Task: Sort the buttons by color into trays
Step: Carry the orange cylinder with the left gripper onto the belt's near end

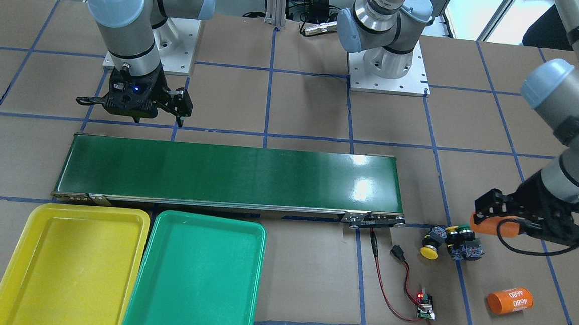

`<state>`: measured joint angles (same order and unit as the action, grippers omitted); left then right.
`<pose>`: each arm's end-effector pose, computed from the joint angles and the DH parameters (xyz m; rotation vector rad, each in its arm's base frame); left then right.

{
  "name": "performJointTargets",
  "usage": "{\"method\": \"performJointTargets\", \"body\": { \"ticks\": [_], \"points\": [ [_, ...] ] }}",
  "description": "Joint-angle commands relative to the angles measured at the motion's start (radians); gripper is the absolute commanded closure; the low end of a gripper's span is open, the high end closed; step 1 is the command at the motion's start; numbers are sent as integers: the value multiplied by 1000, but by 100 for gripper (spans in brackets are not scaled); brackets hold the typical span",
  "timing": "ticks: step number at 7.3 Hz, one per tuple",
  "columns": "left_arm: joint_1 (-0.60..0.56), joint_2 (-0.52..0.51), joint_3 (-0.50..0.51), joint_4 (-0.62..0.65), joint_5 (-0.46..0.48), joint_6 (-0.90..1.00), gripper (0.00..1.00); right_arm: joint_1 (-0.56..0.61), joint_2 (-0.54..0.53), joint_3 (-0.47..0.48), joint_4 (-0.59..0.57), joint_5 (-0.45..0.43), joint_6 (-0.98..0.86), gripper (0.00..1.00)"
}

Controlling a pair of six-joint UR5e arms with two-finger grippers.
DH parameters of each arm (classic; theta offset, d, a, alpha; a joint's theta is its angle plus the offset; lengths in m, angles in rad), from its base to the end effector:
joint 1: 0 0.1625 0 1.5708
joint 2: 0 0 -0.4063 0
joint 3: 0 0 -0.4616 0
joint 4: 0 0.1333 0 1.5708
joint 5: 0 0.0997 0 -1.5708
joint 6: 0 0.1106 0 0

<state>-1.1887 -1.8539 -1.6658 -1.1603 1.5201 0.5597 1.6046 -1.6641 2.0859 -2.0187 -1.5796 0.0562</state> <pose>0.1119 -0.6509 0.2750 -0.2771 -3.0977 0.0807 0.1487 -0.4811 0.2701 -0.0353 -3.1335 0.0415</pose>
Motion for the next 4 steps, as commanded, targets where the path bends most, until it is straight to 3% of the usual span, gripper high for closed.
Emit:
{"method": "performJointTargets", "body": {
  "ticks": [1,4],
  "points": [
    [-174,76,-92,-4,-6,-136,100,1,0,0,0,-3,1,0],
    [-247,120,-253,54,-8,-207,100,1,0,0,0,-3,1,0]
  ]
}}
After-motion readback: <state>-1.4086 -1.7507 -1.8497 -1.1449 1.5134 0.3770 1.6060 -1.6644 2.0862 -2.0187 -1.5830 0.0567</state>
